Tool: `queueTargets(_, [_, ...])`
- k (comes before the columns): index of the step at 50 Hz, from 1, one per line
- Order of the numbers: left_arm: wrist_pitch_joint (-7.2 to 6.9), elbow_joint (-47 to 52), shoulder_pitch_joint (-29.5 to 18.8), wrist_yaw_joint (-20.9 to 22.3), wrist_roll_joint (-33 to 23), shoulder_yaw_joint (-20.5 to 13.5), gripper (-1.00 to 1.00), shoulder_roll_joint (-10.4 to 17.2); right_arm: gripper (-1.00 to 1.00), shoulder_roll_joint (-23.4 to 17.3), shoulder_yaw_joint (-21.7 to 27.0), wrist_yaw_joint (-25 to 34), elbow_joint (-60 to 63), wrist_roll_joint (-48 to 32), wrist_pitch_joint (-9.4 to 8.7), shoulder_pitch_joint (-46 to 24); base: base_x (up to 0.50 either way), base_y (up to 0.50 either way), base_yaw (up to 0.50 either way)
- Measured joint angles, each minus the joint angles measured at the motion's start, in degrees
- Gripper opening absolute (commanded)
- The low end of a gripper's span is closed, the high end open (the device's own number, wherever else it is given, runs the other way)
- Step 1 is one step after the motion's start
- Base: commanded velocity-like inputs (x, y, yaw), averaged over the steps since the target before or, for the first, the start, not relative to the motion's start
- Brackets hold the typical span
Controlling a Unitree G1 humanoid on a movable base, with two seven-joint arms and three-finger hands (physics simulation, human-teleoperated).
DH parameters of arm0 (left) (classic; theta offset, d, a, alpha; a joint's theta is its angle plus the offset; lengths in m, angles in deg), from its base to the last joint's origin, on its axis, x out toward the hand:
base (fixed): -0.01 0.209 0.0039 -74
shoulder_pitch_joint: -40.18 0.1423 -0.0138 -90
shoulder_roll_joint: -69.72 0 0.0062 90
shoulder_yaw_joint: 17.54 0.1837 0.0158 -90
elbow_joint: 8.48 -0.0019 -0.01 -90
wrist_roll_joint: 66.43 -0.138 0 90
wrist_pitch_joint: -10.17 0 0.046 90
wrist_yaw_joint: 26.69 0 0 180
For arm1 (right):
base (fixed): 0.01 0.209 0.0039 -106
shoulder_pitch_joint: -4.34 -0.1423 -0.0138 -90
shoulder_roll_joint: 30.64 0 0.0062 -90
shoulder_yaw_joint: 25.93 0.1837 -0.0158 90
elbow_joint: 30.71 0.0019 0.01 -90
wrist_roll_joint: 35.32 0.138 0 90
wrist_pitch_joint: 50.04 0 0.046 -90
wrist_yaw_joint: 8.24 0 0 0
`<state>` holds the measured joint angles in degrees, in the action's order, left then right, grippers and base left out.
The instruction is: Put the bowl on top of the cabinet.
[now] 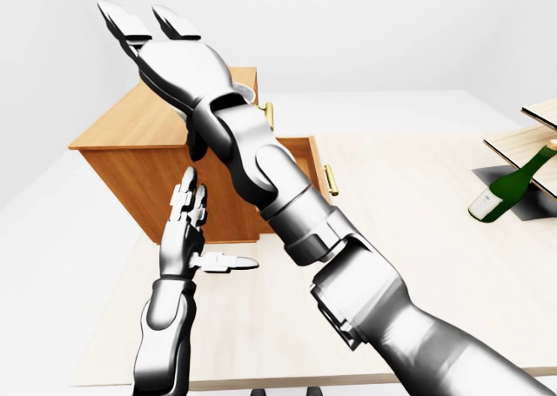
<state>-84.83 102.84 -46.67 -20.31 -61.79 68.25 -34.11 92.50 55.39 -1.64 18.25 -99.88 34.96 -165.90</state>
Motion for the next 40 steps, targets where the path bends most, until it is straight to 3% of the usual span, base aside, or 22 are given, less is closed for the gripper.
queueTargets(40, [0.0, 0.08, 0.02, -0.27, -0.92, 0.31, 1.0, -0.17, 1.0, -3.32, 2.08, 6.63, 7.54, 5.45, 0.0, -10.26, 0.01, 0.0, 0.0])
